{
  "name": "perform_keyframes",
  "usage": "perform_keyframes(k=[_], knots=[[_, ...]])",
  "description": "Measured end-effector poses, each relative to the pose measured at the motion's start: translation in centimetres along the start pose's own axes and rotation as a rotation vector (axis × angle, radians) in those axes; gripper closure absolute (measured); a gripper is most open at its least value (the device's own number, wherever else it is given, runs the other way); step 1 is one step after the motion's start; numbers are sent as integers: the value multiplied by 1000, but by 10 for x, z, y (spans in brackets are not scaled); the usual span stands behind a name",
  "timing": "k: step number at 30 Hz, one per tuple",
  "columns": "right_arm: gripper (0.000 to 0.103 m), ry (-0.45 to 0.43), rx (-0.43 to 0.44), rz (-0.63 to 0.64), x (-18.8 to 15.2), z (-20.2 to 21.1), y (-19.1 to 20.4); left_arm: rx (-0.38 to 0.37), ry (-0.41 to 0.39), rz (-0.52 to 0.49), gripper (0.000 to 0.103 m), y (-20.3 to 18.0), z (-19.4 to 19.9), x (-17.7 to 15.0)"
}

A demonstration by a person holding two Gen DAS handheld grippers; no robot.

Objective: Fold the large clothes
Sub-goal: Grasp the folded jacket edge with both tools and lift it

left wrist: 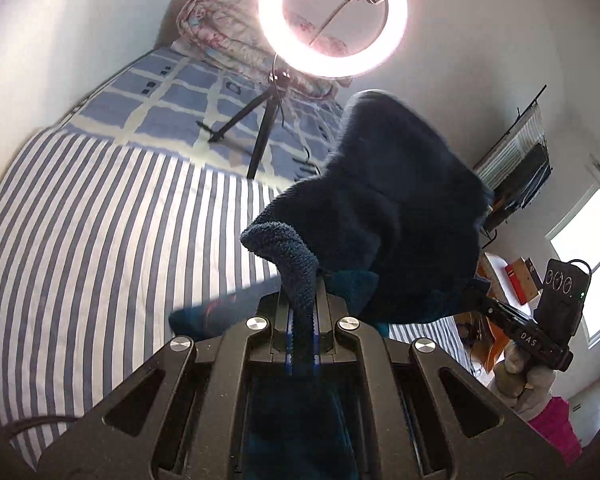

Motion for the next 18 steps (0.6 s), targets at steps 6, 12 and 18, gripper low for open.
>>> perform_keyframes(k=[6,12,18], knots=[[99,31,-43,-23,-54,34,14,27,30,-10,99,-4,33,-49],[99,90,-107,-10,-114,46,24,76,105,-41,99,5,42,-106],[98,110,-165,62,-151,58,34,113,149,-156,96,-1,58,-136]])
Point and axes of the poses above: each gripper's, at about its wrist camera, not at the fingertips, and z roughly against the way its jaws point, y to its left, x to its top, the point moved 5 cm from there along -z, roughly the way its jaws point, and after that the axes turned 5 degrees about -y, right-handed, at the moved point
